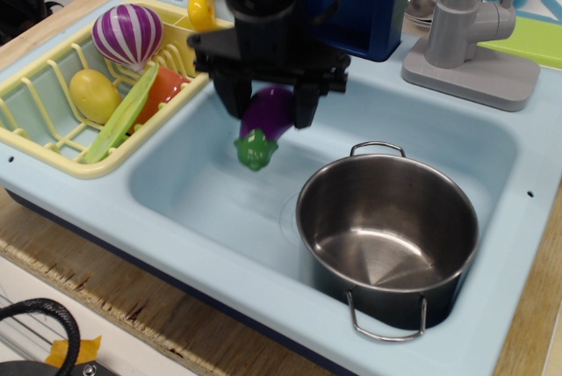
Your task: Put eggplant into pot or pan
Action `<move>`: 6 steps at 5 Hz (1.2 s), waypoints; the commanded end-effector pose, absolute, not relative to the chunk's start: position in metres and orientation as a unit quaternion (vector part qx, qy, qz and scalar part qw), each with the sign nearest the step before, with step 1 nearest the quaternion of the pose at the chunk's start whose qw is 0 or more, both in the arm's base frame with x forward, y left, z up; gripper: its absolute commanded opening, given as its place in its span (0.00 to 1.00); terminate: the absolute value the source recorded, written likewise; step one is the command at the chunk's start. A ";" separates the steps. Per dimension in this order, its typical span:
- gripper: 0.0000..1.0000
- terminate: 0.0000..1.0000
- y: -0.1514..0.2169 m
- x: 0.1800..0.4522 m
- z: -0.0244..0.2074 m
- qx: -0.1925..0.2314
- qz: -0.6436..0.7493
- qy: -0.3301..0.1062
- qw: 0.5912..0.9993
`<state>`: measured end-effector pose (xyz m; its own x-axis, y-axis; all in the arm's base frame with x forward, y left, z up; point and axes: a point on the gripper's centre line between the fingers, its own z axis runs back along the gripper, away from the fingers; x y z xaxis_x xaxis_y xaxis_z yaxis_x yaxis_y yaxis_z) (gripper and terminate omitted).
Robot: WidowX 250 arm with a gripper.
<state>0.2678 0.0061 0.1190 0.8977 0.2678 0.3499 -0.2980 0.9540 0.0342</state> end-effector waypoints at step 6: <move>0.00 1.00 -0.095 0.229 0.168 -0.038 0.174 -0.262 0.948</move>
